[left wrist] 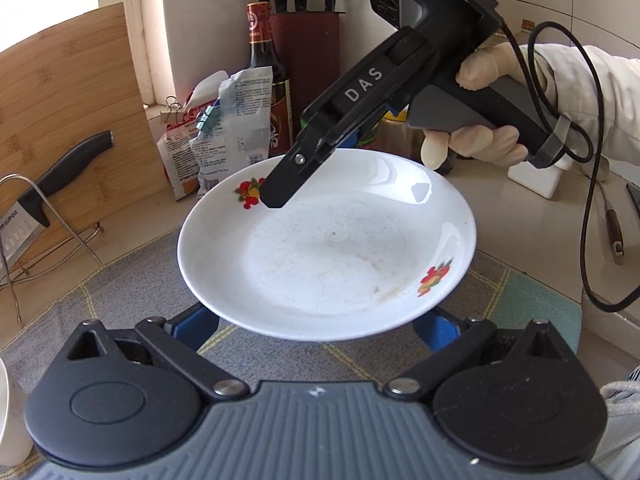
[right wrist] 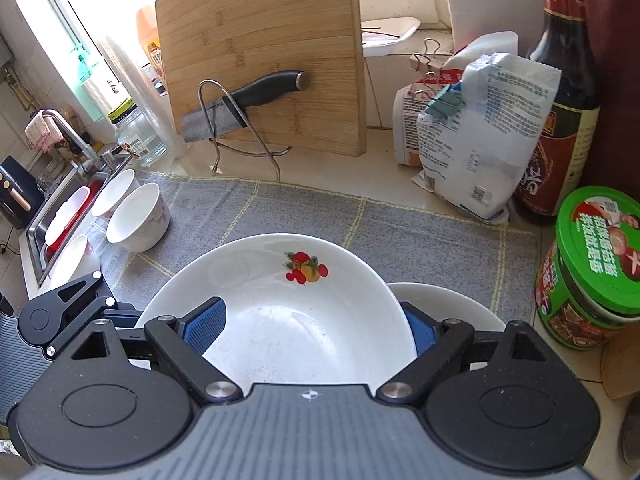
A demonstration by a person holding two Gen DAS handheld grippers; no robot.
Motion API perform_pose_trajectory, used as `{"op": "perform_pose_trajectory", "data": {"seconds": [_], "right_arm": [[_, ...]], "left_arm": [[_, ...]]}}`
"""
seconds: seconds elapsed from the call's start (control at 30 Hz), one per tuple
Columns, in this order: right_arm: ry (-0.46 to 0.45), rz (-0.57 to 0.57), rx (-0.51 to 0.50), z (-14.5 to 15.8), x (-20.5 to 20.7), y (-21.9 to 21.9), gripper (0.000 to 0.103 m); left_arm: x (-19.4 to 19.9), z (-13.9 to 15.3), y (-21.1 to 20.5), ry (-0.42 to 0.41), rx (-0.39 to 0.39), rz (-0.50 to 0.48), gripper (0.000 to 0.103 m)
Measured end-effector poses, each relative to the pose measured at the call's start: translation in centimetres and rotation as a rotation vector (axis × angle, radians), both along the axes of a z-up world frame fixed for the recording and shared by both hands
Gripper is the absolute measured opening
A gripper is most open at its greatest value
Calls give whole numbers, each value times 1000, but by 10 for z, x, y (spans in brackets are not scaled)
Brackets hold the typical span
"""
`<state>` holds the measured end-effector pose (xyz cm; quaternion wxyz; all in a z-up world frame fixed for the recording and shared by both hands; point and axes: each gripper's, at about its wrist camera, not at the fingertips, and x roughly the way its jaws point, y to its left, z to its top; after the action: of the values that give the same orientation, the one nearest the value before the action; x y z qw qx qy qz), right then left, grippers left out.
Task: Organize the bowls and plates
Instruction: 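Carry the fruit-print plate with the right gripper over the plate stack by the green jar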
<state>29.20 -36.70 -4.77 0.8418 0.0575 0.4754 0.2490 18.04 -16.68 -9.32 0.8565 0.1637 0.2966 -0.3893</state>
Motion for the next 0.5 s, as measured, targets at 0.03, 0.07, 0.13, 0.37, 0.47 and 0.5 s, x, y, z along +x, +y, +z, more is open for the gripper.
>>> {"op": "perform_pose_trajectory", "data": {"seconds": [0.03,0.07,0.13,0.37,0.47,0.5], "right_arm": [[2,-8,0,0,-1,-3,94],[3,-16,-2,-1,-3,-6,94],[7,-29,-5,-2,-5,-11,94],[27,-78,-4,-10,-13,-28,94],[36,-94,-2,-13,-14,-34,94],[39,-98,-2,-14,-15,-35,94]], "left_arm": [[1,-1,-2,3,1,-8,102],[2,-2,-4,6,1,-15,102],[3,-4,-7,10,4,-30,102],[8,-9,-17,24,12,-80,102],[10,-11,-20,35,17,-96,102],[11,-12,-21,36,18,-101,102]]}}
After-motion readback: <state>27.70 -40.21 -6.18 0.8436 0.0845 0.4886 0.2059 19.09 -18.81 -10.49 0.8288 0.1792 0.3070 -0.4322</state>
